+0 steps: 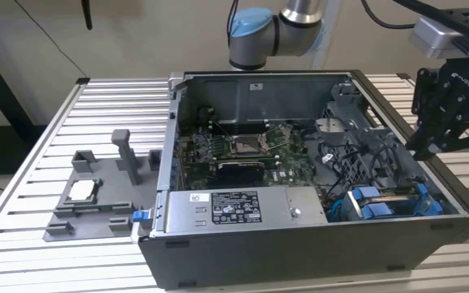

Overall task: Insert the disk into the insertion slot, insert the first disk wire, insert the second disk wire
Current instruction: 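Insert the second disk wire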

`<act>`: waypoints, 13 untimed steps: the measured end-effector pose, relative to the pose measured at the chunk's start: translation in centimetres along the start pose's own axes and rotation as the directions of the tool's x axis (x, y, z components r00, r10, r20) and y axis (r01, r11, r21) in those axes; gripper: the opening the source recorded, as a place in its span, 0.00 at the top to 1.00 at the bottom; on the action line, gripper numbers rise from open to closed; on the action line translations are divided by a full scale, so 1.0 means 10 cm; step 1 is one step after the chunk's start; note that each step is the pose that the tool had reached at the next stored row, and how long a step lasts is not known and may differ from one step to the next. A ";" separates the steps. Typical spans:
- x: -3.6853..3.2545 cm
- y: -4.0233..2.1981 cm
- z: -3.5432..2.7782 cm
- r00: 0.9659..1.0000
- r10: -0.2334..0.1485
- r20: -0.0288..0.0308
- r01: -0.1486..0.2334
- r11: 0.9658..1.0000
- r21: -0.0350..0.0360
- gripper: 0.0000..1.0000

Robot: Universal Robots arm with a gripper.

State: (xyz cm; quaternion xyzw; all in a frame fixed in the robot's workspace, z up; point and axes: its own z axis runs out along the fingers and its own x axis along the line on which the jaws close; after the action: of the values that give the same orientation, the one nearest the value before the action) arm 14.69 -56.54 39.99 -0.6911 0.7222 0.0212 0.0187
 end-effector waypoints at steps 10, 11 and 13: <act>-0.085 0.394 0.014 1.000 -0.002 0.001 0.002 0.999 0.034 0.73; -0.103 0.424 0.016 1.000 -0.002 0.001 0.002 0.999 0.036 0.73; -0.160 0.470 0.022 1.000 -0.002 0.002 0.002 0.999 0.039 0.73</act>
State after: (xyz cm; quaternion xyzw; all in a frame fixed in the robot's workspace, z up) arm 10.07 -54.73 39.88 -0.6914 0.7217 0.0078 0.0327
